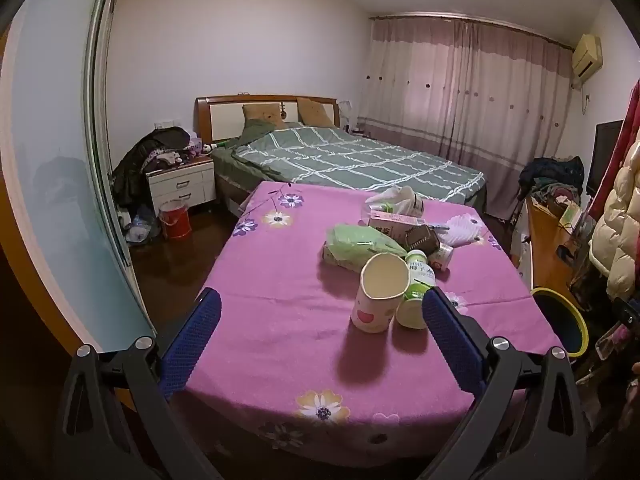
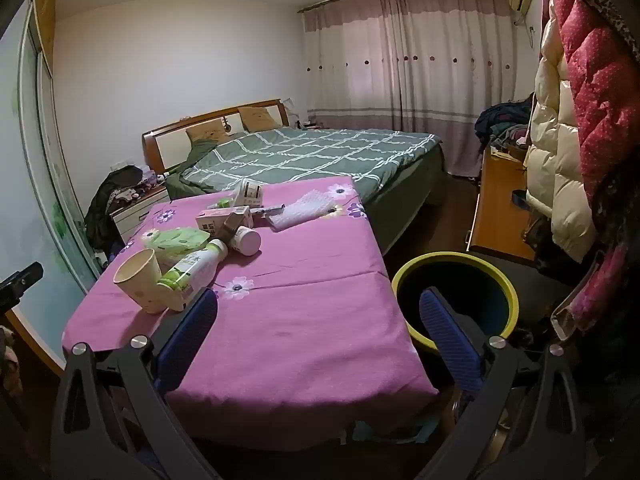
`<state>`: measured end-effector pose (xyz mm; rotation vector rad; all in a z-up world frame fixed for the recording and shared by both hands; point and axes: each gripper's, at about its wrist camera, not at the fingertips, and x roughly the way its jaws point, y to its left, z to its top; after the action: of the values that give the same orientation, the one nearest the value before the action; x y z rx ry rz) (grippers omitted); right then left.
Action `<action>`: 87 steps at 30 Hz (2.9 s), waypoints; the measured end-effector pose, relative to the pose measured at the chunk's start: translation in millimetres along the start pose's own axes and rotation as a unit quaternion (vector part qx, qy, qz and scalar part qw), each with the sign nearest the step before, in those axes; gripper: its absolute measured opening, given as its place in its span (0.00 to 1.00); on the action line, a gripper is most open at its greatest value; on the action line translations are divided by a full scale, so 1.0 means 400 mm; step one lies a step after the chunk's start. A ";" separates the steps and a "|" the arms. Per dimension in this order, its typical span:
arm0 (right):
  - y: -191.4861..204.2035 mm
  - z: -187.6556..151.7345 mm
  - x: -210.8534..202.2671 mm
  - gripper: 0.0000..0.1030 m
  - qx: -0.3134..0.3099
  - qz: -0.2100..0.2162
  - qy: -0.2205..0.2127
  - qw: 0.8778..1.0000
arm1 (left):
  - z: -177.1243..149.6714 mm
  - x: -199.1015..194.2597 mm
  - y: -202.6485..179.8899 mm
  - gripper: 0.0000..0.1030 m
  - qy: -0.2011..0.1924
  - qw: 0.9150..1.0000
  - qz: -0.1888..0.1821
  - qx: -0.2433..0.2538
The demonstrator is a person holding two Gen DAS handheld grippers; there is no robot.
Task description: Collect trash
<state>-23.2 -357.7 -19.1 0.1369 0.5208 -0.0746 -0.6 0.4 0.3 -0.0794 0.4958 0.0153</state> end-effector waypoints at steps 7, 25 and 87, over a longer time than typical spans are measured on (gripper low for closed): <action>-0.003 -0.001 0.012 0.94 0.002 0.001 0.006 1.000 | -0.006 -0.001 -0.001 0.96 0.000 1.000 -0.003 -0.003; -0.006 -0.007 0.030 0.94 0.007 0.002 0.015 1.000 | 0.000 0.023 -0.009 0.96 0.022 1.000 -0.005 0.002; -0.003 -0.017 0.062 0.94 0.010 0.007 0.031 0.999 | 0.003 0.039 -0.014 0.96 0.037 0.999 -0.010 0.004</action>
<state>-5.1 -359.0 -37.5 0.1619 0.5803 -0.0623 13.9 -5.2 -5.5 -0.0765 0.5698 -0.0097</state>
